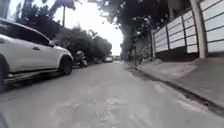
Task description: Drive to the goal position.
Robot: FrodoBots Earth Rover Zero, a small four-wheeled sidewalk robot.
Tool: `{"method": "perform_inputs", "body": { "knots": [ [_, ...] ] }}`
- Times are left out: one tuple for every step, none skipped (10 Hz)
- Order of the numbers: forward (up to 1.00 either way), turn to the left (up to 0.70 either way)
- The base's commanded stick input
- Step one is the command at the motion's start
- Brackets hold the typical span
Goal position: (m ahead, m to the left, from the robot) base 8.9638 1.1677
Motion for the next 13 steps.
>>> {"method": "perform_inputs", "body": {
  "knots": [
    [0.7, 0.0],
    [0.7, 0.0],
    [0.7, 0.0],
    [0.7, -0.35],
    [0.7, -0.35],
    [0.7, -0.35],
    [0.7, -0.31],
    [0.7, -0.09],
    [0.7, 0.0],
    [0.7, 0.0],
    [0.7, 0.0],
    [0.7, 0.0],
    [0.7, 0.0]
  ]
}}
